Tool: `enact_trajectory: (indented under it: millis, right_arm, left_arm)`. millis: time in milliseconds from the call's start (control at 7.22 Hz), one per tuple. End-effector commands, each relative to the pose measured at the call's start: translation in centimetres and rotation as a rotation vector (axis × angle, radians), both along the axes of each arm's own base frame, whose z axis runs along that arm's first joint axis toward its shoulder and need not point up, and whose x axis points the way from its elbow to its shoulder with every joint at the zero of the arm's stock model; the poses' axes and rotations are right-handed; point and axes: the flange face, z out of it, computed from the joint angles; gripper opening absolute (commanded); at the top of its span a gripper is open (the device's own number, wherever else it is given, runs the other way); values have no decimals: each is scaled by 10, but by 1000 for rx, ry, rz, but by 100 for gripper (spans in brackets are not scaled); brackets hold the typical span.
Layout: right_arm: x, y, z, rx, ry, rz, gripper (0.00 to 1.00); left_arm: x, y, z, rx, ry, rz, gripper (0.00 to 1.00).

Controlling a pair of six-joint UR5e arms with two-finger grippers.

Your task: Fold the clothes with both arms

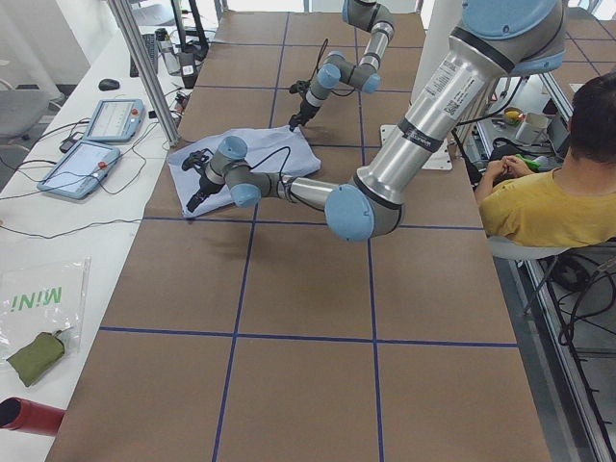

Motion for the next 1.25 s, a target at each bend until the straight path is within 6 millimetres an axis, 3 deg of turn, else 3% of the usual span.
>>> enact_trajectory:
  millis: [0,138,277,554,692,831,1108]
  right_arm:
    - [-2,0,-3,-8,-9,12,41]
    - [-2,0,-5,-10,-15,17,7]
    - [-3,0,-5,-11,-14,17,0]
    - [-6,-1,1,-9,6,6,0]
    - [-4,-1,-3,-3,2,1,0]
    - [0,0,-11,15,-5,-11,0]
    - [9,1,-26,41,-27,-14,0]
  left_arm:
    - [0,0,0,0,0,0,100]
    - [0,0,0,0,0,0,100]
    - [0,0,0,0,0,0,100]
    - [0,0,-2,1,2,-1,100]
    - [-2,2,-17,21,26,2,100]
    - [-2,20,-31,5,100,78,100]
    - [-21,70,-63,-93,305,37,100]
